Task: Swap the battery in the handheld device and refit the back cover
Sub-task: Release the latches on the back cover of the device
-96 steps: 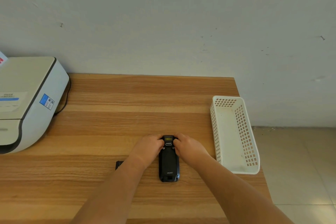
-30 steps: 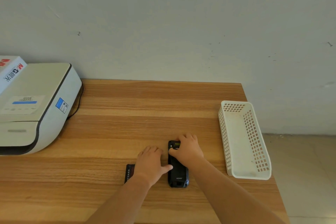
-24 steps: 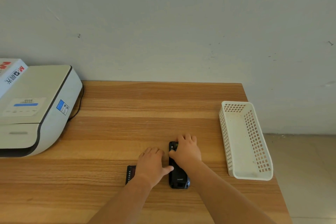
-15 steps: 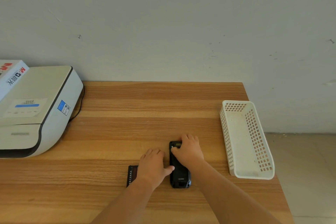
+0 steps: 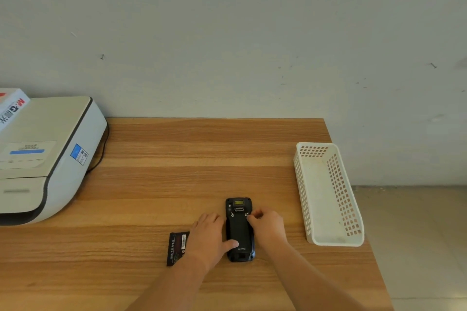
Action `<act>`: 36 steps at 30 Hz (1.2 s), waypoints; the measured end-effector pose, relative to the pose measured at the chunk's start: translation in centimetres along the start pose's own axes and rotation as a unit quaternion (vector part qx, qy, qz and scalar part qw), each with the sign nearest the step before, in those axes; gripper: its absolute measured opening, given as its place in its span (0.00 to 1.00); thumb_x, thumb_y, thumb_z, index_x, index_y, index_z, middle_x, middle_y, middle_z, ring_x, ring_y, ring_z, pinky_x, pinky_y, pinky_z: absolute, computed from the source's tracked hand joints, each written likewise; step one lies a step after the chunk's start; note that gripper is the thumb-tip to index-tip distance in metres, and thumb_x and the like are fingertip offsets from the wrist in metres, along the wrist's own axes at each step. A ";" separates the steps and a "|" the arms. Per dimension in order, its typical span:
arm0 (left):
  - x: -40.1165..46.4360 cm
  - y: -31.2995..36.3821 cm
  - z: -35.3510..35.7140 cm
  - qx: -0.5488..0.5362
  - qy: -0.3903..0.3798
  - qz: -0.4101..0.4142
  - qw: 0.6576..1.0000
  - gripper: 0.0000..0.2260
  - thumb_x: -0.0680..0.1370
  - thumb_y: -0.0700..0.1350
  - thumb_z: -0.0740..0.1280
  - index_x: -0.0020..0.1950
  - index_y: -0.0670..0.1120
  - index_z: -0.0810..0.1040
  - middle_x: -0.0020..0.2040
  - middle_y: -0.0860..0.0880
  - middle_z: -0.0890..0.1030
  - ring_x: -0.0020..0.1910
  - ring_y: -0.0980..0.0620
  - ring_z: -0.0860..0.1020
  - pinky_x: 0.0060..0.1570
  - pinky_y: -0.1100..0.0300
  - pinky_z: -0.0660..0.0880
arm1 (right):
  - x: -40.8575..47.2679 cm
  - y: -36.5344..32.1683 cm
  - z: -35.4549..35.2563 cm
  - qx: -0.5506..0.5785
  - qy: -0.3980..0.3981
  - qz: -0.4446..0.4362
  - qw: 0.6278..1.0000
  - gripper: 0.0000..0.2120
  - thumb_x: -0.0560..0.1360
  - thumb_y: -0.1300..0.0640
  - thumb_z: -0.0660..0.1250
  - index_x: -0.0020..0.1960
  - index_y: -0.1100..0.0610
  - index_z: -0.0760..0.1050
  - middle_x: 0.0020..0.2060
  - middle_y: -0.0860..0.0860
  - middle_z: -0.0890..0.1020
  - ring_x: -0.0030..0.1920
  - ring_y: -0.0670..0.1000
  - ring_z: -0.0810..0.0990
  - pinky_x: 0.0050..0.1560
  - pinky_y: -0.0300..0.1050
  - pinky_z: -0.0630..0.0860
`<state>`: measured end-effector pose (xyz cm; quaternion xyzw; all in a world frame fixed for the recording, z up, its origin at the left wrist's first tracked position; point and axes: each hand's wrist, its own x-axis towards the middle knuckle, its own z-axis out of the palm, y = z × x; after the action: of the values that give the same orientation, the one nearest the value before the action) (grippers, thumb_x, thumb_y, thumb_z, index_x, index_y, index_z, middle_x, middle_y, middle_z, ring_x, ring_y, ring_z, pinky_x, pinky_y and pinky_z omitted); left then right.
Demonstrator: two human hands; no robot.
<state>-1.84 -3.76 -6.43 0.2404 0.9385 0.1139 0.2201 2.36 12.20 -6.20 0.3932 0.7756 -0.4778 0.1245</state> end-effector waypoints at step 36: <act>2.2 1.1 0.2 -0.253 0.039 -0.082 0.963 0.21 0.71 0.42 0.76 0.62 0.50 0.77 0.56 0.57 0.71 0.56 0.58 0.71 0.54 0.66 0.68 | 0.8 0.9 0.7 0.119 0.017 0.013 0.993 0.08 0.75 0.62 0.70 0.52 0.53 0.81 0.50 0.46 0.80 0.43 0.40 0.78 0.30 0.29 0.72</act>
<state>-3.01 -1.71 -7.00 0.0949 0.9033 0.3386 0.2458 2.36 12.24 -7.59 0.4235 0.7097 -0.5586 0.0701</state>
